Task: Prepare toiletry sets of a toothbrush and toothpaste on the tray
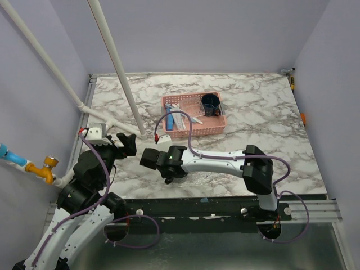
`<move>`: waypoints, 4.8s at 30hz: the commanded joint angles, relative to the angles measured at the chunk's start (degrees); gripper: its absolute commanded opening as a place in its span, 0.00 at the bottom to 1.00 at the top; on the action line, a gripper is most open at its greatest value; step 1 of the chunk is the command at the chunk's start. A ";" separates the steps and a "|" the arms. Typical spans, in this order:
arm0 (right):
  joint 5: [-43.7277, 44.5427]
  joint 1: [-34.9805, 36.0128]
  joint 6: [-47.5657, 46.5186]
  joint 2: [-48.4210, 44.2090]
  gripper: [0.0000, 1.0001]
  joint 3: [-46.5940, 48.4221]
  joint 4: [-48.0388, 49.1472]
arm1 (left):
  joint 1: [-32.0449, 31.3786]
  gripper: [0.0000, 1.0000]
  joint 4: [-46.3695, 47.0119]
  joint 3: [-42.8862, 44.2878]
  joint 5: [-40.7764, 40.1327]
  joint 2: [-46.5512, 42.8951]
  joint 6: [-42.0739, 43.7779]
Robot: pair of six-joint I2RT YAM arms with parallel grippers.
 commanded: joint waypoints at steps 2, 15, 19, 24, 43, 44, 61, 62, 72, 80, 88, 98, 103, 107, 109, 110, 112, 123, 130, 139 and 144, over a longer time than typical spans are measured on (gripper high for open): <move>1.46 0.90 2.39 1.57 0.03 1.45 -1.07 | -0.01 0.99 -0.52 1.24 -0.75 -0.94 -0.44; 3.08 0.92 3.26 0.30 0.34 2.22 -1.96 | 0.02 0.99 -0.60 1.23 -1.00 -0.95 -0.44; 3.96 0.88 3.48 -1.64 0.41 1.76 -2.35 | 0.00 0.99 -0.55 1.25 -1.00 -0.71 -0.40; 4.84 0.88 3.92 -5.38 0.42 0.75 -2.29 | 0.04 0.99 -0.56 1.25 -1.21 -0.61 -0.35; 15.27 -8.09 -6.67 -20.14 0.45 1.45 -5.22 | 0.05 0.99 0.96 0.98 3.68 2.41 -0.02; 14.85 -9.79 -8.31 -20.53 0.44 1.33 -4.60 | 0.03 0.99 1.18 0.90 4.11 2.62 0.04; -2.95 -38.35 -27.38 -9.77 0.40 11.65 6.08 | 0.04 0.99 3.40 0.37 9.87 5.31 2.28; -3.72 -39.31 -27.39 -8.29 0.40 13.05 6.08 | 0.02 0.99 3.44 0.38 10.09 5.44 2.37; -6.41 -44.12 -24.03 5.57 0.39 25.04 5.13 | 0.14 0.99 4.15 0.10 12.27 5.30 3.08; -7.41 -46.06 -21.71 12.38 0.38 31.21 4.11 | 0.14 0.99 4.12 0.11 13.41 5.25 3.08; -8.02 -47.58 -18.93 16.58 0.38 32.71 4.41 | 0.07 0.99 4.24 0.10 13.85 4.66 3.08; -9.15 -48.77 -16.03 20.55 0.39 34.45 5.40 | 0.11 0.99 4.29 0.03 13.51 4.27 3.17; -9.58 -49.06 -15.56 21.91 0.39 35.18 6.17 | 0.08 0.99 4.24 0.02 13.28 4.14 3.17; -9.95 -49.30 -15.25 23.09 0.39 36.04 6.12 | 0.10 0.99 4.25 0.02 13.15 4.18 3.19; -10.05 -49.36 -15.10 23.57 0.39 36.21 6.23 | 0.04 0.99 4.27 0.00 13.15 4.15 3.25; -10.09 -49.37 -15.03 23.86 0.39 36.33 6.25 | 0.09 0.99 4.34 0.03 13.15 4.27 3.25; -10.22 -49.43 -15.03 24.45 0.39 36.72 6.25 | 0.08 0.99 4.36 0.03 13.15 4.27 3.25; -12.13 -49.43 -15.58 25.80 0.07 38.32 6.16 | 0.09 0.99 4.39 0.02 13.09 4.32 3.34; -13.05 -49.43 -15.58 24.24 0.00 38.18 6.29 | 0.09 0.99 4.34 0.04 13.15 4.46 3.37; -12.51 -49.46 -15.76 19.47 0.01 36.90 7.36 | 0.08 0.99 4.40 0.10 13.37 4.65 3.43; -11.85 -49.43 -16.22 16.62 0.00 36.47 7.64 | 0.10 0.99 4.36 0.10 13.48 4.78 3.34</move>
